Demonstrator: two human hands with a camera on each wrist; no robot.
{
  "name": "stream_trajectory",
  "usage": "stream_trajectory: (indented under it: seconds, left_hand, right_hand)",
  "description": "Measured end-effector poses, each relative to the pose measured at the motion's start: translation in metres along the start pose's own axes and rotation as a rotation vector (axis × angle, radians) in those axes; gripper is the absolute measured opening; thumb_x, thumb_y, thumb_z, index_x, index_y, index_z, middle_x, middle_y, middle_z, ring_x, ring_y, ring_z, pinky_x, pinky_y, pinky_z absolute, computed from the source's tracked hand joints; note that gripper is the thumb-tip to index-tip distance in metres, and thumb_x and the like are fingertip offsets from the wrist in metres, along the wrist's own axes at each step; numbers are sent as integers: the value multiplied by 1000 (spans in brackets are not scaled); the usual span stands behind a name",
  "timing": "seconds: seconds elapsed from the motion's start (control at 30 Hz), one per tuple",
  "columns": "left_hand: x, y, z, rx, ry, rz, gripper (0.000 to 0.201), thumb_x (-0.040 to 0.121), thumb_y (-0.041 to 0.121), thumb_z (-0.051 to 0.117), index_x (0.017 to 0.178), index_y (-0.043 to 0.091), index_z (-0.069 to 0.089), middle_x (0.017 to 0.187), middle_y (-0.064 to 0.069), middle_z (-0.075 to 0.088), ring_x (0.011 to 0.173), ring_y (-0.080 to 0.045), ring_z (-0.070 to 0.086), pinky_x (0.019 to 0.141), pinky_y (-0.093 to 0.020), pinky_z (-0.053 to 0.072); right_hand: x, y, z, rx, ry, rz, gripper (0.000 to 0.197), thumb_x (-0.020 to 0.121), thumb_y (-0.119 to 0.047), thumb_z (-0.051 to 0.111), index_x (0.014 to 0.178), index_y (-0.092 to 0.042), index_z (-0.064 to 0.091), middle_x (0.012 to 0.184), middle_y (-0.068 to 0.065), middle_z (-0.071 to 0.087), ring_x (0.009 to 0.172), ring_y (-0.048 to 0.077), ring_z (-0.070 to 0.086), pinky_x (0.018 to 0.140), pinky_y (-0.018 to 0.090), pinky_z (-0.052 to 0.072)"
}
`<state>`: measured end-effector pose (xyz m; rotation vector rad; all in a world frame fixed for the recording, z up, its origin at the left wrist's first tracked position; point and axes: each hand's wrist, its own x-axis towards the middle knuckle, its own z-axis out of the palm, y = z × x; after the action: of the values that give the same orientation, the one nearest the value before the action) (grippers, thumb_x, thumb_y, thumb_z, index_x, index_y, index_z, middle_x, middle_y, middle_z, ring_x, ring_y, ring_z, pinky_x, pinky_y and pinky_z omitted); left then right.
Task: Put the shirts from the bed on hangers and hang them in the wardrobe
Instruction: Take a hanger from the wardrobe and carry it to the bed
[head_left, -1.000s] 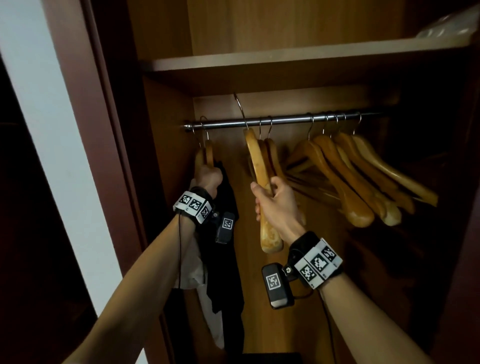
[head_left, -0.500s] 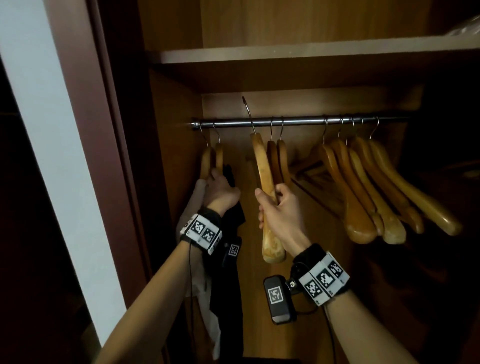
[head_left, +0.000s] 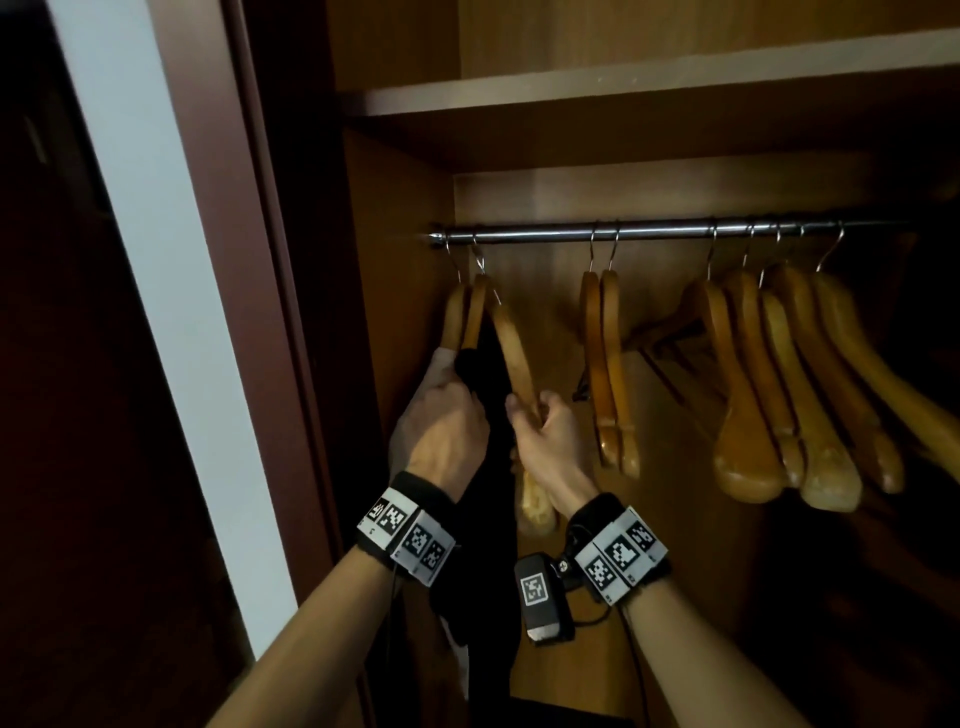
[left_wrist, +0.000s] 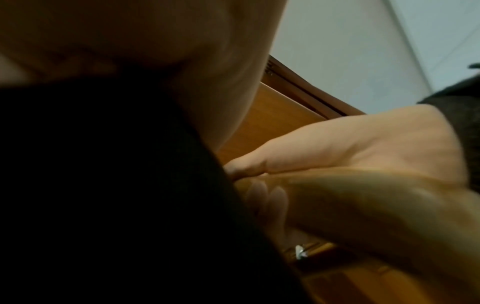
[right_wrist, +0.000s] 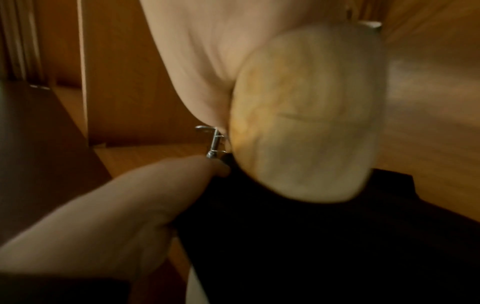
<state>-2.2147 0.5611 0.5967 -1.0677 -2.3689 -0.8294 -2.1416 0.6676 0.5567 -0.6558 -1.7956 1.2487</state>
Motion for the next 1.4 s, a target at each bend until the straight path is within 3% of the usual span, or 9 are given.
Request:
stream_trajectory:
  seconds: [0.27, 0.37, 0.5, 0.63, 0.8, 1.07, 1.23, 1.33, 1.4]
  left_hand:
    - [5, 1, 2, 180, -65, -23, 36, 107, 33, 42, 128, 6, 53, 123, -11, 68, 109, -32, 69, 82, -40, 53]
    - [6, 2, 4, 253, -34, -14, 47, 107, 40, 38, 134, 4, 50, 128, -15, 62, 117, -32, 62, 87, -41, 52]
    - [11, 8, 3, 24, 176, 156, 34, 104, 25, 42, 130, 6, 53, 123, -16, 57, 114, -37, 56, 95, -48, 47]
    - [18, 25, 6, -288, 198, 333, 58, 96, 7, 50, 153, 6, 37, 143, -17, 49, 130, -35, 48, 106, -46, 47]
    - [7, 60, 20, -470, 175, 520, 84, 90, 10, 71, 160, 5, 25, 161, -15, 35, 149, -29, 34, 122, -42, 34]
    - [-71, 127, -7, -562, 248, 691, 62, 93, 15, 69, 150, 9, 44, 146, -10, 54, 138, -25, 49, 118, -44, 34]
    - [-154, 212, -30, -494, 222, 775, 55, 88, 15, 75, 139, 14, 53, 131, -6, 64, 123, -26, 57, 107, -43, 37]
    - [-225, 272, -39, -504, 219, 921, 51, 86, 26, 79, 131, 15, 58, 121, -5, 67, 113, -28, 59, 102, -42, 37]
    - [-279, 314, -40, -536, 177, 997, 50, 85, 33, 80, 128, 15, 62, 115, -4, 66, 106, -28, 58, 95, -41, 39]
  right_hand:
    - [4, -6, 6, 60, -61, 42, 66, 108, -36, 58, 161, -6, 33, 160, 12, 47, 145, 27, 47, 98, 20, 34]
    - [-4, -5, 2, 45, -20, 19, 55, 108, -35, 59, 154, -9, 44, 142, 9, 60, 127, 22, 60, 92, 19, 39]
    - [-27, -7, -14, 40, 42, -58, 31, 104, -40, 64, 107, -10, 55, 82, 2, 62, 70, 9, 58, 61, 32, 48]
    - [-53, 3, -45, 121, 3, -82, 40, 93, -37, 79, 110, -7, 58, 80, 22, 66, 56, 19, 59, 50, 34, 49]
    - [-98, 15, -89, 111, -42, -85, 19, 101, -10, 70, 115, -9, 56, 62, 3, 58, 49, 22, 54, 51, 36, 51]
    - [-212, -3, -199, -28, 37, -127, 10, 100, -5, 68, 107, -7, 62, 69, 8, 64, 52, 24, 57, 54, 34, 52]
    - [-283, -15, -293, -303, 277, -42, 9, 95, -13, 69, 95, -19, 63, 83, 12, 68, 65, 22, 66, 66, 47, 59]
    - [-328, -24, -354, -480, 504, -38, 20, 91, -24, 75, 104, -23, 60, 83, -9, 69, 68, -3, 62, 66, 20, 50]
    - [-364, -29, -397, -509, 656, -24, 38, 84, -26, 81, 117, -22, 62, 89, -12, 72, 78, 3, 66, 70, 21, 50]
